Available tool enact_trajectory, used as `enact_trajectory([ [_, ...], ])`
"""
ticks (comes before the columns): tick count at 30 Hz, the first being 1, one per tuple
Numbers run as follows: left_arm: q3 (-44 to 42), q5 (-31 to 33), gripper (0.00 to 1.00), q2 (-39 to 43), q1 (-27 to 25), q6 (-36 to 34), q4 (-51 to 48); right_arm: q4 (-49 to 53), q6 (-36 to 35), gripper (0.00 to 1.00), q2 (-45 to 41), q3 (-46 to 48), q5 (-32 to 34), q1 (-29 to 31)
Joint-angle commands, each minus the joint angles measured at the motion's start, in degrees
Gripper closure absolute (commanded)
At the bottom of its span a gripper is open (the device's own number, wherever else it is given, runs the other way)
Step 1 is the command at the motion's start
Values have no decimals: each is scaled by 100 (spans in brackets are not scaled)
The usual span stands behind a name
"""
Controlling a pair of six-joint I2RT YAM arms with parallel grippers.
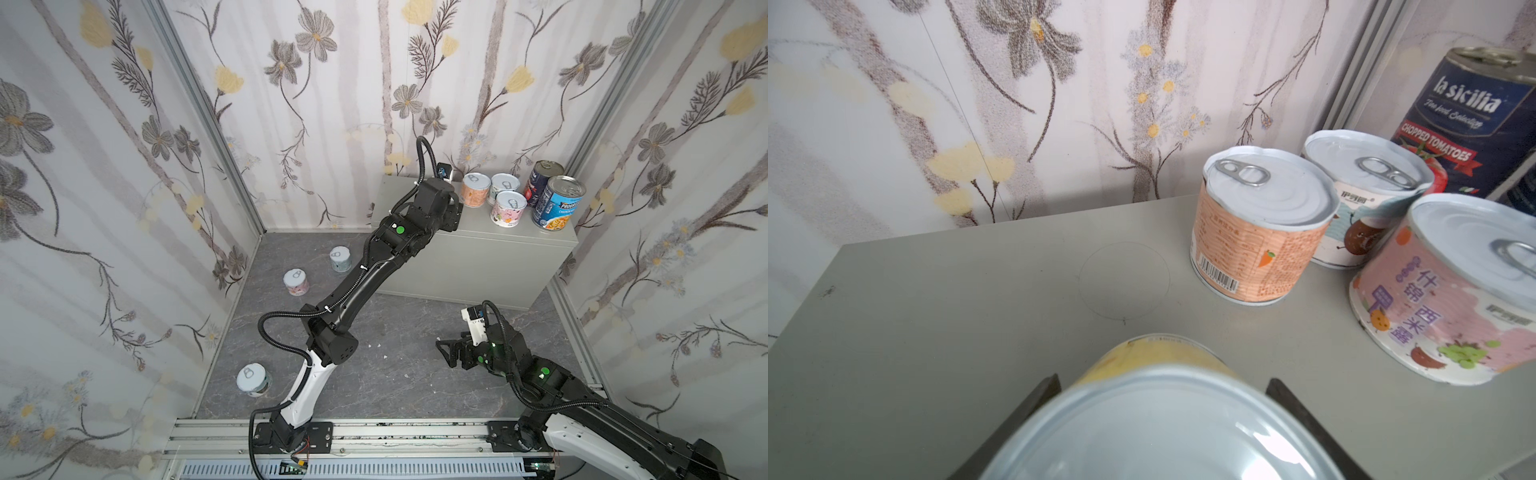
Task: Place and organize the canned foods onto the counter
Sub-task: 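Lower the yellow can onto the cabinet top in front of the peach can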
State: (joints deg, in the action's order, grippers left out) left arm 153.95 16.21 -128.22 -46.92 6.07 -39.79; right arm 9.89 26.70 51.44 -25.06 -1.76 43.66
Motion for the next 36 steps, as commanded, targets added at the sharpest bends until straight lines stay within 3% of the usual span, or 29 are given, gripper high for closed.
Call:
enact_trajectory([
  [1, 10, -160, 25, -104, -2, 35, -117, -243, -7, 0, 46, 31, -4, 2],
  [9, 3, -223, 14, -153, -11, -64, -112, -334, 2, 0, 74, 104, -9, 1],
  [18, 5, -150, 13, -196, -13, -93, -34, -401, -7, 0, 112, 142, -26, -5],
  [21, 30, -266, 8, -146, -18, -96, 36, -396, -7, 0, 110, 159, -18, -1],
  [28, 39, -243, 0, 197, -123, -254, 290, -387, -2, 0, 59, 169, -9, -1],
  [36, 25, -56, 0, 796, -204, -312, 472, -256, 28, 0, -88, 104, 9, -2],
])
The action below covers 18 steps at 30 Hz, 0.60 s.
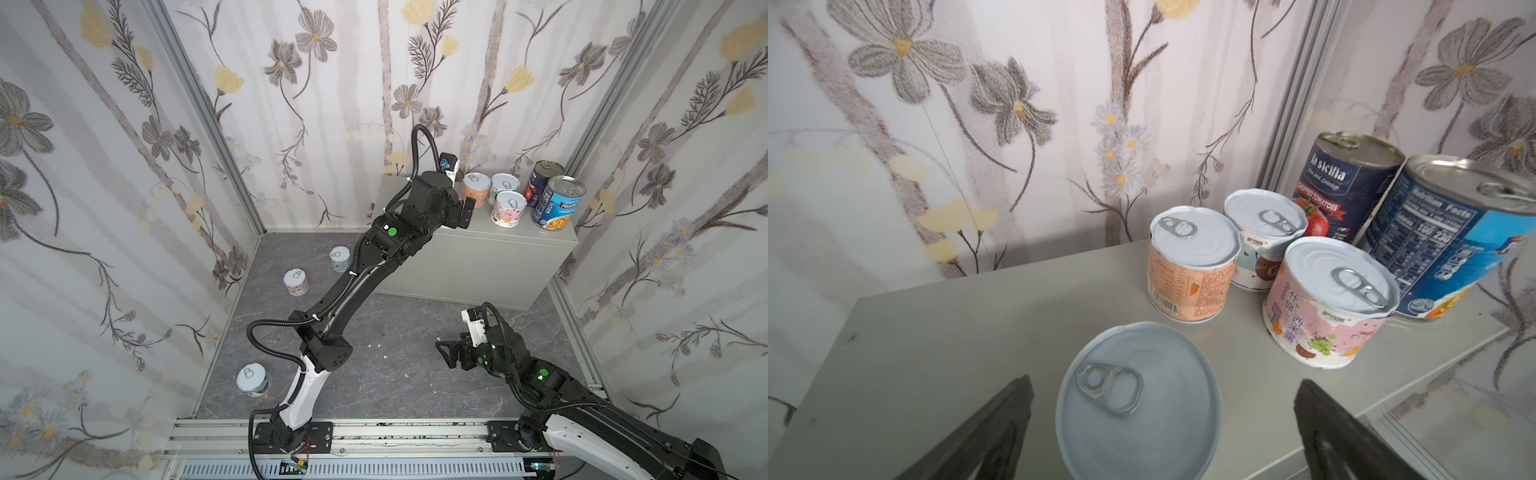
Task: Place and organize the canned foods onto the counter
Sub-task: 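Lower the yellow can onto the cabinet top in front of the peach can, then open the left gripper and raise it off the yellow can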
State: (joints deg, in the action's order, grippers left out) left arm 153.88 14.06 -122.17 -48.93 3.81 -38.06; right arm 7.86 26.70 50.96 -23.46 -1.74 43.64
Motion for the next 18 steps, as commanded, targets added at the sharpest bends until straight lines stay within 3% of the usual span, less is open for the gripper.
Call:
enact_trajectory([
  [1, 13, 218, 0, 275, -3, -90, 291, -31, 28, 0, -63, -78, 7, 4],
  [7, -538, 574, 8, 930, 147, -30, 291, 56, 76, 0, -165, -232, 42, 4],
  [12, -1374, 391, 21, 1432, 581, 195, 285, 91, 89, 0, -74, -404, 51, 4],
  [15, -1691, 330, 32, 1467, 721, 123, 291, 107, 82, 0, -1, -515, 60, 4],
  [18, -1870, 322, 36, 1385, 761, 7, 291, 125, 51, 0, 41, -588, 60, 4],
])
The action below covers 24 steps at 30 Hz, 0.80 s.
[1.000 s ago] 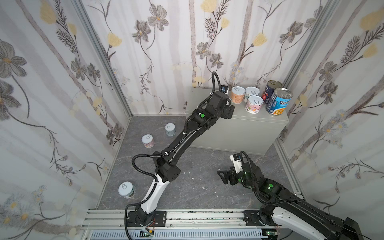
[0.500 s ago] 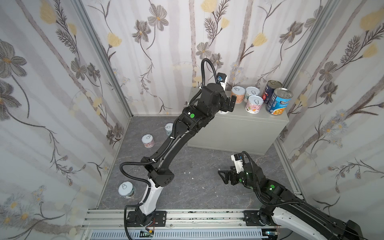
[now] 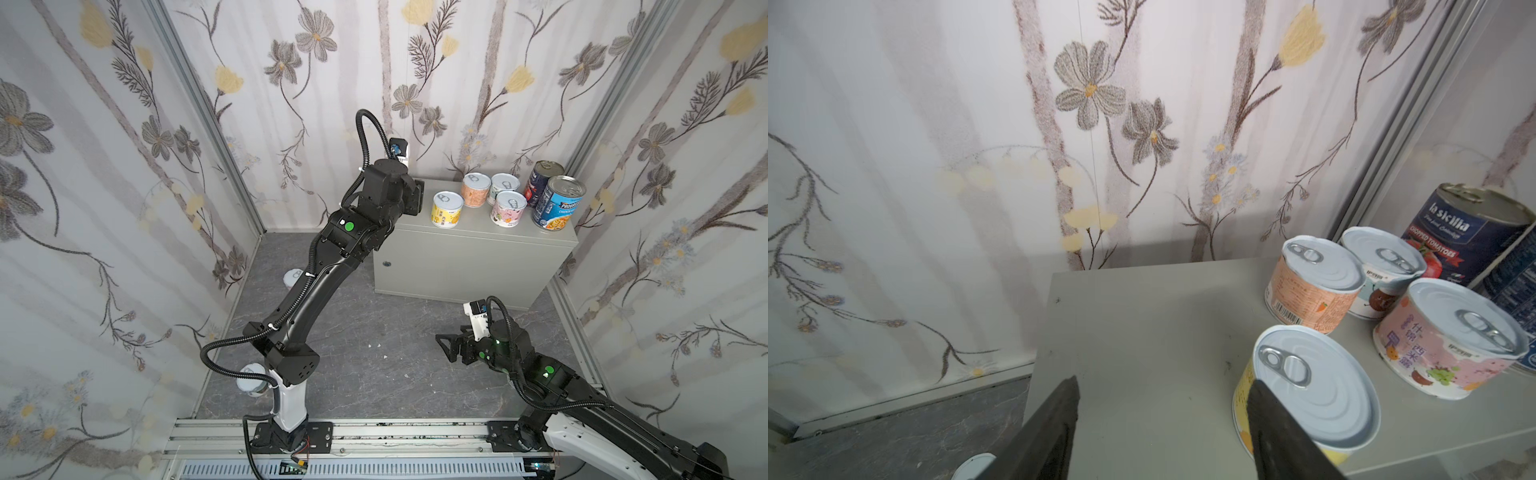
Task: Place and organize the canned foods onto the counter
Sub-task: 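Open the left gripper and raise it off the yellow can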
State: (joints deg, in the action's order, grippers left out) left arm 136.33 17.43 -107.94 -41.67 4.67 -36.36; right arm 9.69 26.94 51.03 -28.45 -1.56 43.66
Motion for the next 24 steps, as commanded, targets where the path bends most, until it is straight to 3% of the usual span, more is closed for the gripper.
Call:
enact_trajectory([
  [1, -153, -12, 37, -72, 43, -103, 125, -56, 30, 0, 39, -104, 42, 2],
  [24, -907, -120, 38, -554, 59, -2, 601, -117, -59, 0, 111, -8, 95, -1],
])
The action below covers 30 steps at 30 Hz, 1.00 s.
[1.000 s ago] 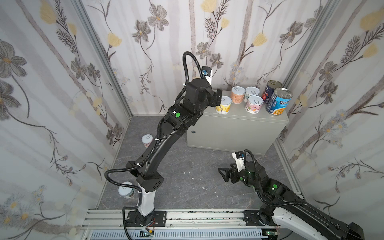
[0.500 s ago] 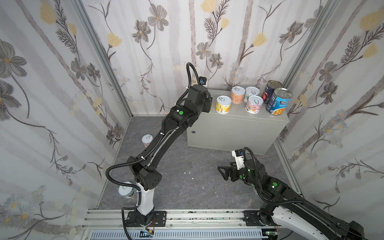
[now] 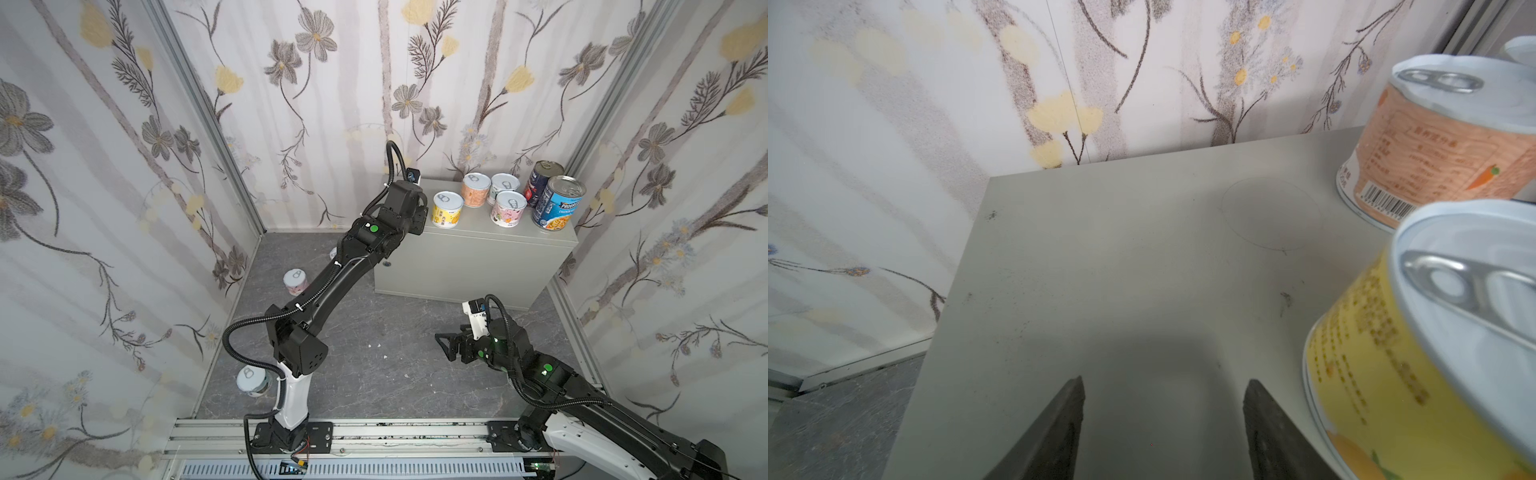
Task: Place and organize the canned foods onto the counter
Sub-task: 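Open the left gripper and raise it off the yellow can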
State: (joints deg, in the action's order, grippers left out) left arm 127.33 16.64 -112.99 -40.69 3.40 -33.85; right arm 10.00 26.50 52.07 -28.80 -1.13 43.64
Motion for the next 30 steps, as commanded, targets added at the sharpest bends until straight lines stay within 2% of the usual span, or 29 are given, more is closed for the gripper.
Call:
enact_trajectory([
  [1, -6, -38, 38, -73, -53, 157, 379, -143, -14, 0, -4, 36, 57, -4],
  [30, 432, 4, 39, -770, -598, 579, 682, -148, 26, 0, -154, 201, 86, 1],
])
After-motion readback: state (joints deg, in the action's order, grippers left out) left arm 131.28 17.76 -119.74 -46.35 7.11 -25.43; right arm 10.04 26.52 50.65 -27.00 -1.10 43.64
